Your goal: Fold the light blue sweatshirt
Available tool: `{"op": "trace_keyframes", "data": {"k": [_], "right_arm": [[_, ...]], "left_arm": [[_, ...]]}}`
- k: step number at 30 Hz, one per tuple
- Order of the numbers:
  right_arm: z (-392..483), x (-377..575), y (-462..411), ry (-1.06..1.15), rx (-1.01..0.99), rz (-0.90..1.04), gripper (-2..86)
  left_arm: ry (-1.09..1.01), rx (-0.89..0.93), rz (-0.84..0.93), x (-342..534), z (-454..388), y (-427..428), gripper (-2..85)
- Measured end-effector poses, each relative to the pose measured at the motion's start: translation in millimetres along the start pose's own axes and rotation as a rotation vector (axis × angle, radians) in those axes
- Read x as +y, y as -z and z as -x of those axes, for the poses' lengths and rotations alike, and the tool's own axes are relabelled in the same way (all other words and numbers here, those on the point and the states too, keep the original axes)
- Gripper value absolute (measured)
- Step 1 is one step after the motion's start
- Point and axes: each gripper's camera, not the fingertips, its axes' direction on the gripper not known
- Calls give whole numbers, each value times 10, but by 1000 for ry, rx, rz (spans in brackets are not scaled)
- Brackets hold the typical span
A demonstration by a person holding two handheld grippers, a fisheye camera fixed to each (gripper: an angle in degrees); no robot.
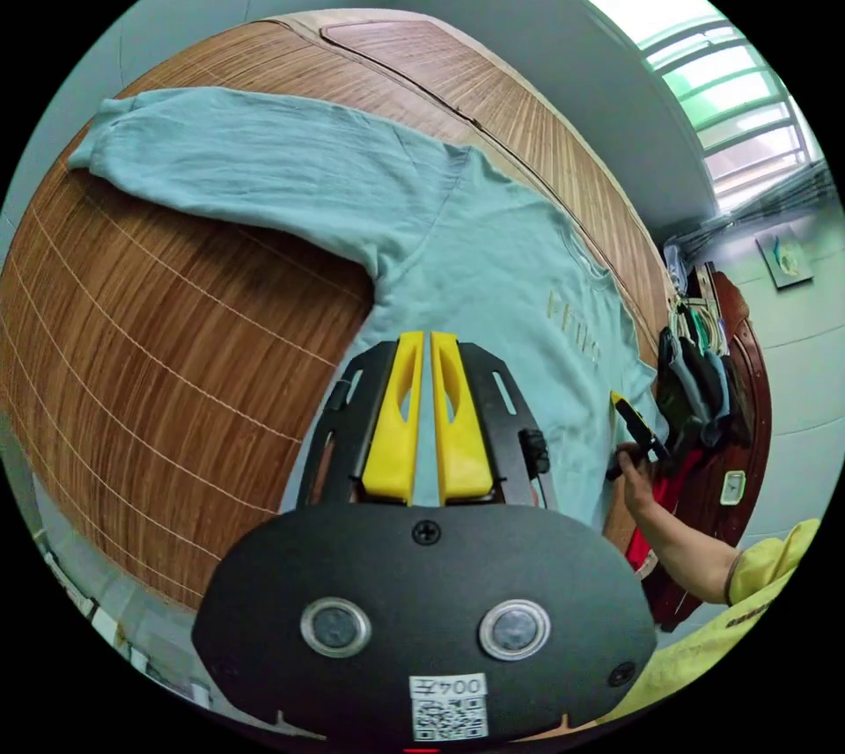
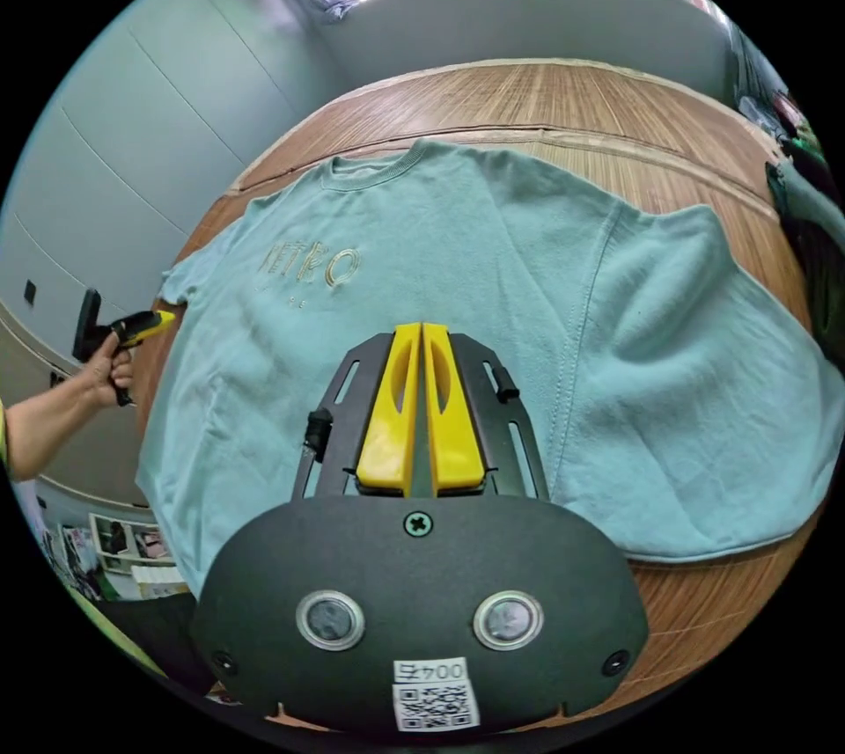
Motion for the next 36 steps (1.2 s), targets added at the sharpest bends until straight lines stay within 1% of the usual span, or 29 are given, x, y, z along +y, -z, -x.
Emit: {"op": "trace_keyframes", "data": {"k": [3,4,5,6,7,8,11,14,15,17,19,21,26,27,31,36], "right_arm": [[-44,-92,71,29,-51,14,34],[46,-138,96,107,-36,31,54],[201,-174,113,213,7,50,72],[291,-189,113,258,38,60,80],[456,-215,102,319,118,76,90],[591,-258,85,331,194,90,92],[771,-438,111,246,259,140,96],[931,-642,220,209,299,236,93],[966,-665,281,203,299,238,91],[1118,-692,569,182,315,250,82],[1203,-639,680,159,329,326,78],[1229,-499,718,116,329,408,76],[1166,-133,709,6,283,537,66],[1149,-134,696,-5,282,548,66],[1061,-300,610,-25,290,592,63],[999,-355,585,12,287,594,62]], "left_arm": [[-78,0,28,209,-388,-142,6],[-127,-19,36,289,-585,-212,4],[-196,-34,58,356,-804,-307,3],[-233,-40,70,386,-913,-356,3],[-311,-59,90,451,-1143,-464,2],[-385,-90,105,516,-1360,-569,2],[-472,-151,133,637,-1734,-832,1],[-472,-207,188,685,-1907,-1089,1],[-457,-211,180,680,-1925,-1095,1],[-413,-140,182,639,-1986,-1069,2],[-428,-139,191,653,-2060,-1051,1],[-453,-154,213,696,-2127,-1053,1],[-404,-92,241,846,-2288,-1010,1],[-410,-98,247,866,-2320,-1029,1],[-421,-151,365,912,-2450,-1343,2],[-405,-193,369,827,-2615,-1419,2]]}}
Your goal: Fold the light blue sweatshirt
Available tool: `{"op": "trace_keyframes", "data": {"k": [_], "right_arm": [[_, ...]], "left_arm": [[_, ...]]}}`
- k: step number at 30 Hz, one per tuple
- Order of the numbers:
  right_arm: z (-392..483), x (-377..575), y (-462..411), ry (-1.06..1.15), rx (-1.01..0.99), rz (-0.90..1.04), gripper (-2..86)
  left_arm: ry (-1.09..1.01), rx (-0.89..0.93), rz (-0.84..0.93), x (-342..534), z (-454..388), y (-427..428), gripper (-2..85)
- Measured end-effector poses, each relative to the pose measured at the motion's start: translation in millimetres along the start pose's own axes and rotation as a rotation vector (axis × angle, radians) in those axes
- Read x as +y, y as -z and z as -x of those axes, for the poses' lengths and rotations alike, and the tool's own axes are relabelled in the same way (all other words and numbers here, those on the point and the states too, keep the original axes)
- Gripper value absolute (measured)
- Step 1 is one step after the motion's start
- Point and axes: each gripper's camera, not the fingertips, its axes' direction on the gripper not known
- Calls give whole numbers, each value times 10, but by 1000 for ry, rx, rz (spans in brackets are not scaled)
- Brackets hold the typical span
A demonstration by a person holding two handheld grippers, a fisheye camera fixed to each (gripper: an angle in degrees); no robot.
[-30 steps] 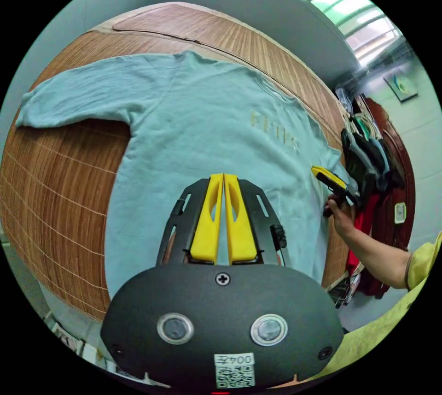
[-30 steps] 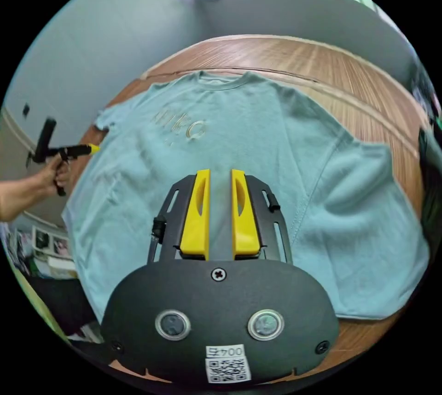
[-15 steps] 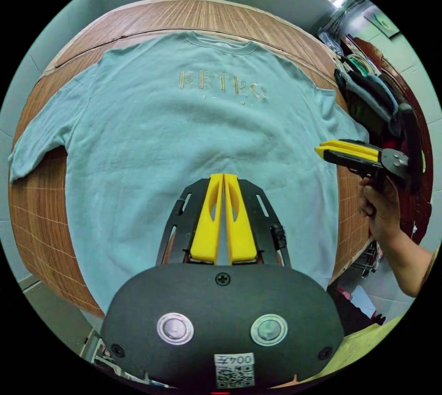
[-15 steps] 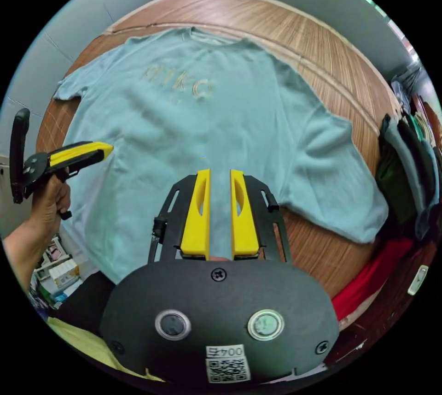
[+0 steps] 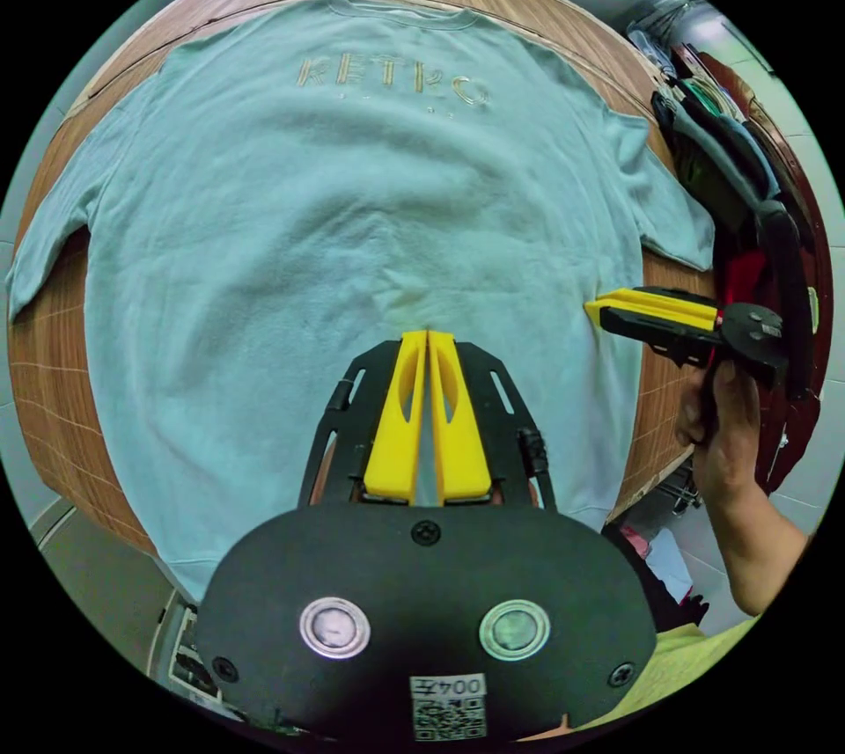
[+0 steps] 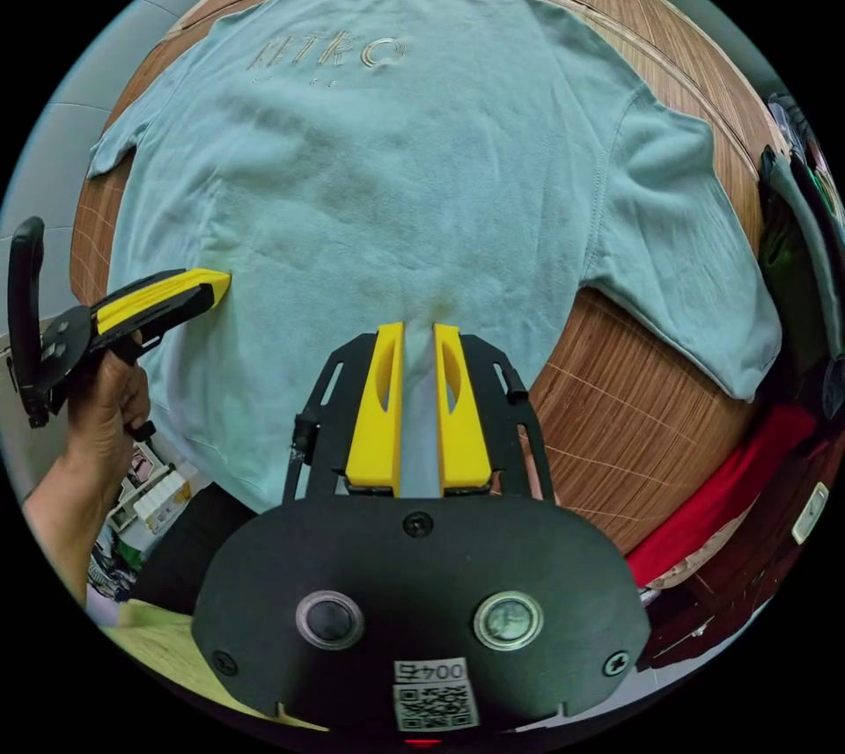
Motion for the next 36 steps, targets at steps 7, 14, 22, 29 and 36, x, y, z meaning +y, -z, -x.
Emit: {"op": "trace_keyframes", "data": {"k": [7,14,22,29,36], "right_arm": [[0,72,-135,38,67,-76,62],[-175,-51,-376,45,48,-34,60],[-430,-19,-779,26,-4,-50,59],[-932,345,-1249,15,-217,-211,62],[-3486,1330,-1521,-559,-746,-609,131]], "left_arm": [[-11,-63,27,-197,-176,13,2],[19,-17,56,-371,-163,34,3],[11,-34,53,-471,-229,58,2],[6,-51,60,-544,-272,76,3],[-4,-46,61,-576,-262,87,3]]}}
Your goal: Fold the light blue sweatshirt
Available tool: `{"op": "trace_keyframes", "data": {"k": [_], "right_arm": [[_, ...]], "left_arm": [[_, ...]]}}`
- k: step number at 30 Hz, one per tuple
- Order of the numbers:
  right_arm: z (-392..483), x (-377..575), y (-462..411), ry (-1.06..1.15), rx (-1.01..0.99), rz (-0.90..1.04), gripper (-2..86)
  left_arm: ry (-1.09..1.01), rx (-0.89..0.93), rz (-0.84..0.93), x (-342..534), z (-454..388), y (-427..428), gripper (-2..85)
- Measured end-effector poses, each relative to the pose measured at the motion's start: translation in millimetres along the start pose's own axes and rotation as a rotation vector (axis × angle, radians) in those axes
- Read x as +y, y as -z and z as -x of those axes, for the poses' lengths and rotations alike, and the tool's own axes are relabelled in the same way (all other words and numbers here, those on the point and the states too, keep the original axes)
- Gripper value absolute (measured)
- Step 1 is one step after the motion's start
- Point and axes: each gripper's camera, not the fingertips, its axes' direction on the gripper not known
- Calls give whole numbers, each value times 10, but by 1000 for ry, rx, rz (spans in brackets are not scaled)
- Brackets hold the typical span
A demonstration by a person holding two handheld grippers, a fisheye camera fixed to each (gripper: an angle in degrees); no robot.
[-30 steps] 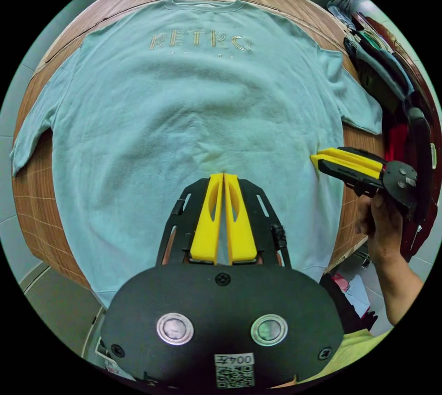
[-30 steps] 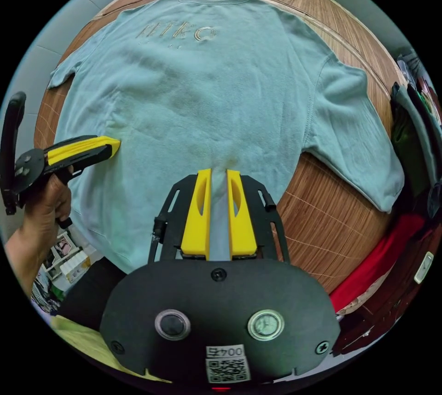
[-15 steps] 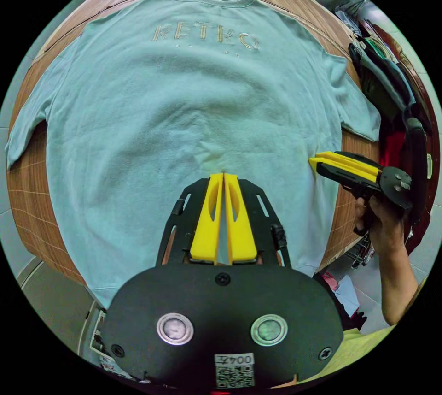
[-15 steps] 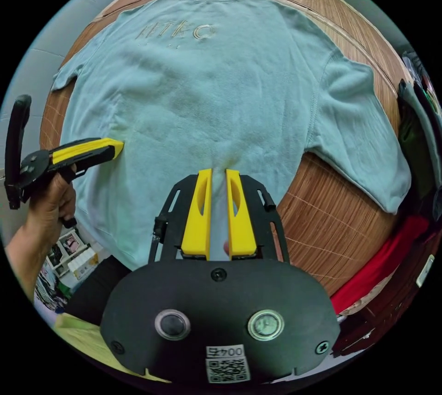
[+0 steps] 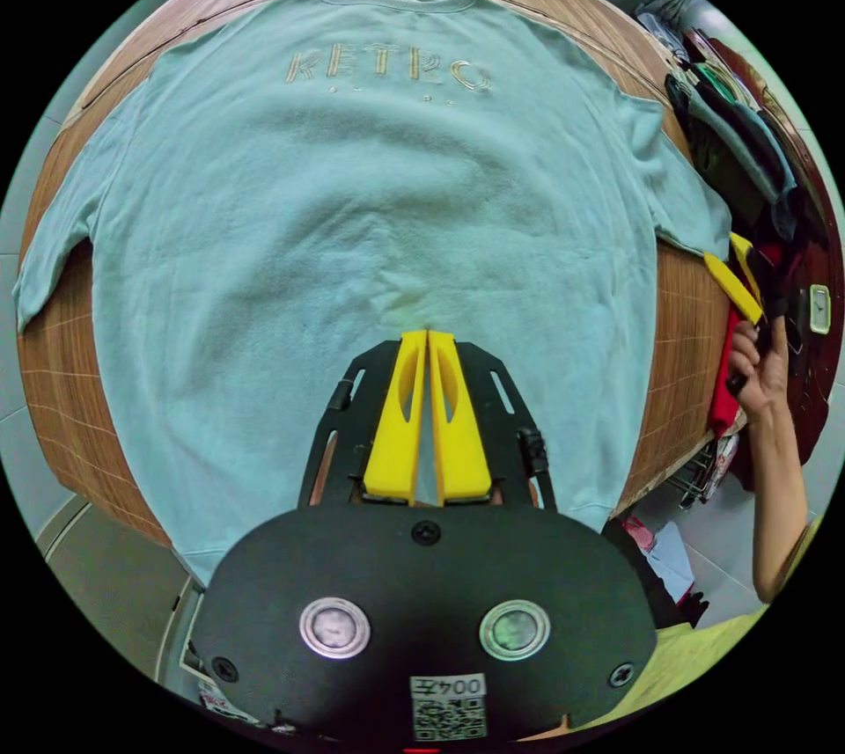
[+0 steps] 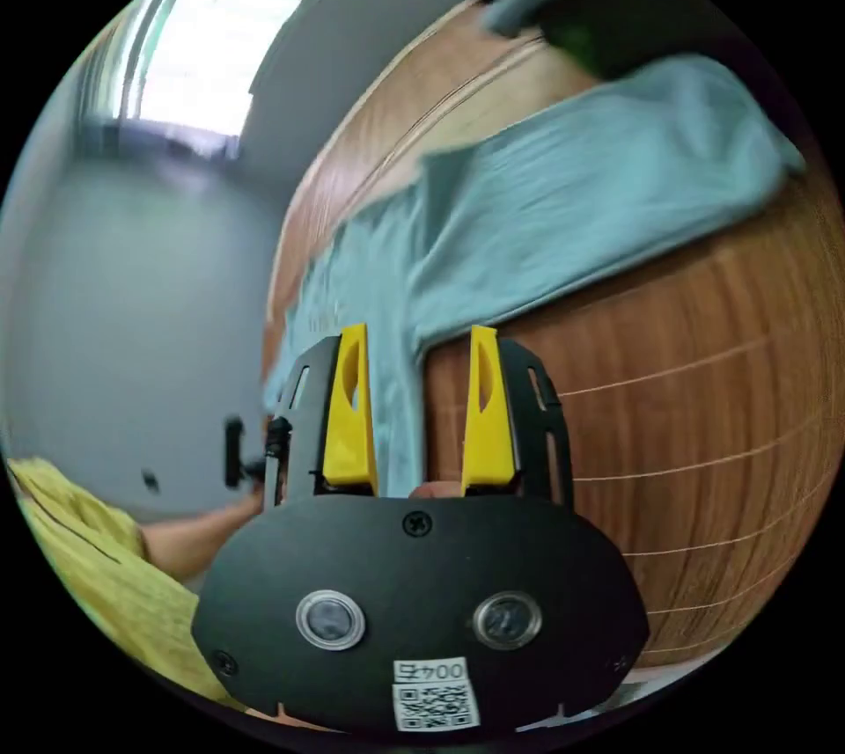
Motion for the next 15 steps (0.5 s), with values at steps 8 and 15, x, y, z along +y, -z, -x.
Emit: {"op": "trace_keyframes", "data": {"k": [8,15], "right_arm": [[-2218,-238,1087,-461,-18,-398,159],[-2811,-343,843,-504,-52,-399,102]], "left_arm": [[0,-45,-11,17,-40,15,3],[28,-41,-6,38,15,23,3]]}}
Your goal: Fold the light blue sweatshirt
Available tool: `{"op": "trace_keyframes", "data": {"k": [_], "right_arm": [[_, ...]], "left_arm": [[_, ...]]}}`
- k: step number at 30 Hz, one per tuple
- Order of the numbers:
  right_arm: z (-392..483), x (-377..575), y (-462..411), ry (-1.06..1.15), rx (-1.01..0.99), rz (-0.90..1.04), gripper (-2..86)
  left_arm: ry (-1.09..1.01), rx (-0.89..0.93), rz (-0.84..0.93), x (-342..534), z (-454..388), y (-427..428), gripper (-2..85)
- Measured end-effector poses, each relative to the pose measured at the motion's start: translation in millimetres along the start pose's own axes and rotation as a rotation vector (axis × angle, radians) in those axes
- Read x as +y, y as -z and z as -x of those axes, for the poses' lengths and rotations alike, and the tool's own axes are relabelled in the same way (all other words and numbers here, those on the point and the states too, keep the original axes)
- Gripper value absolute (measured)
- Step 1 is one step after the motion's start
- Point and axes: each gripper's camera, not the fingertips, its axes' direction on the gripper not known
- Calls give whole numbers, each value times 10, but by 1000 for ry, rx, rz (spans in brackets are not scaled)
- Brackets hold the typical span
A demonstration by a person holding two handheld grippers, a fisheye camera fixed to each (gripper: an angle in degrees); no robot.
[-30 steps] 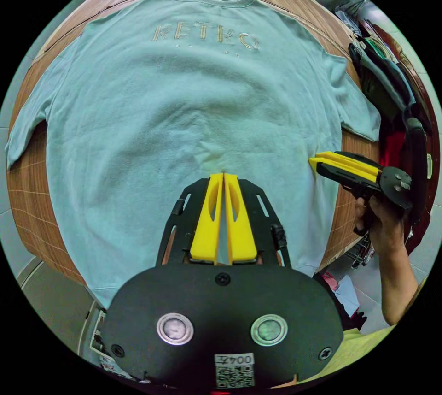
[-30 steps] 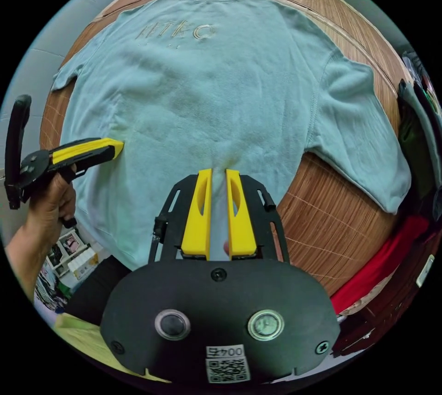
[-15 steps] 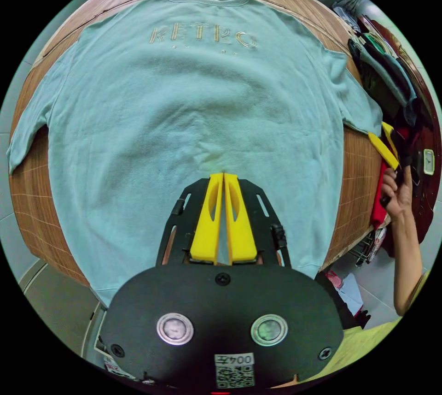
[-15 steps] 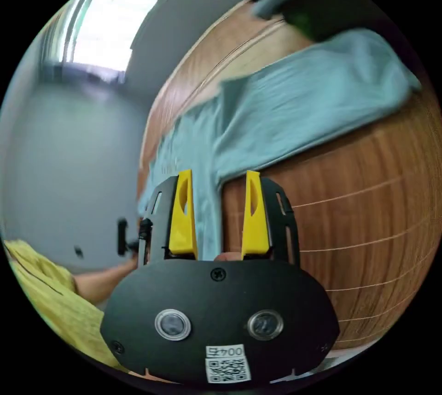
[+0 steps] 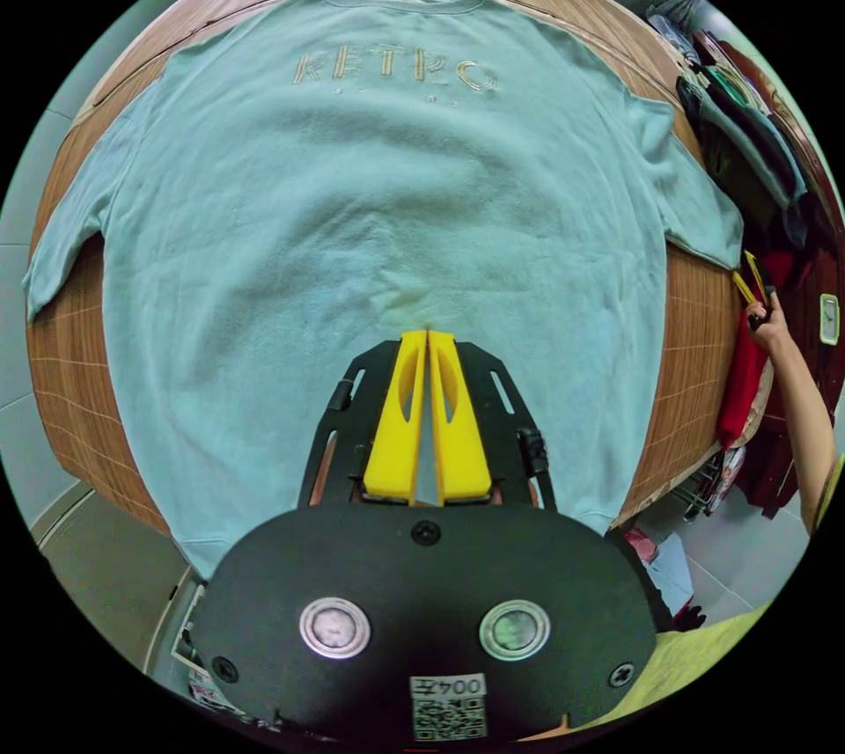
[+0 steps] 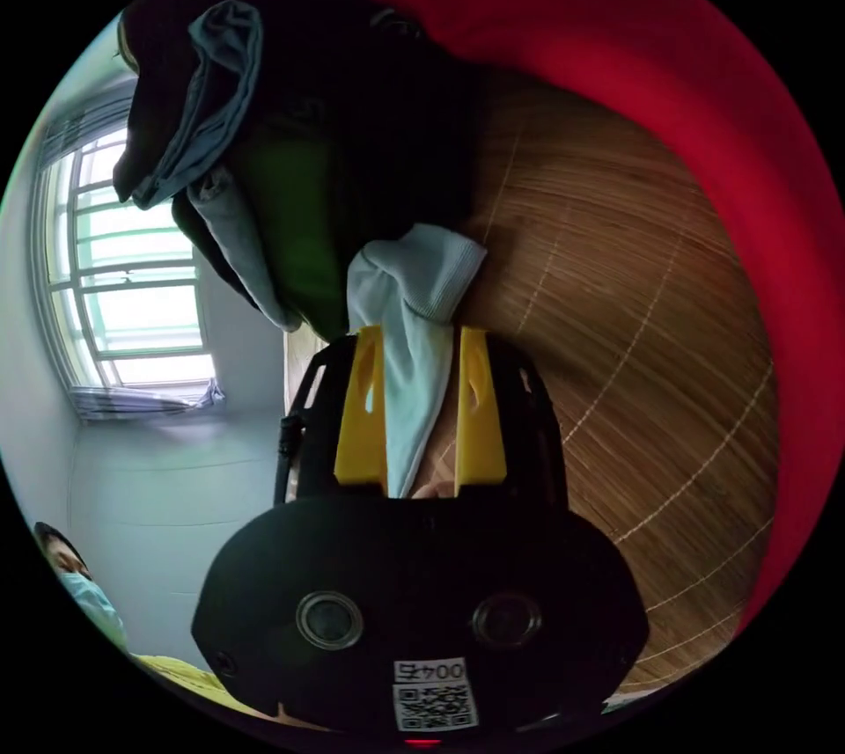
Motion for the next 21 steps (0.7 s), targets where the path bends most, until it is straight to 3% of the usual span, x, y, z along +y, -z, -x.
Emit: {"op": "trace_keyframes", "data": {"k": [2,6,12,16,21], "right_arm": [[-145,-42,-94,-33,6,32,52],[42,154,122,57,-133,-35,48],[1675,1255,300,563,-123,45,48],[2732,2485,-296,885,-136,241,51],[3216,4156,-1385,1200,-124,539,89]], "left_arm": [[-3,-4,-3,21,18,0,4],[3,8,-19,77,78,1,4],[19,88,-47,191,282,10,10],[71,266,-63,304,651,38,27],[122,271,-142,555,1042,196,61]]}}
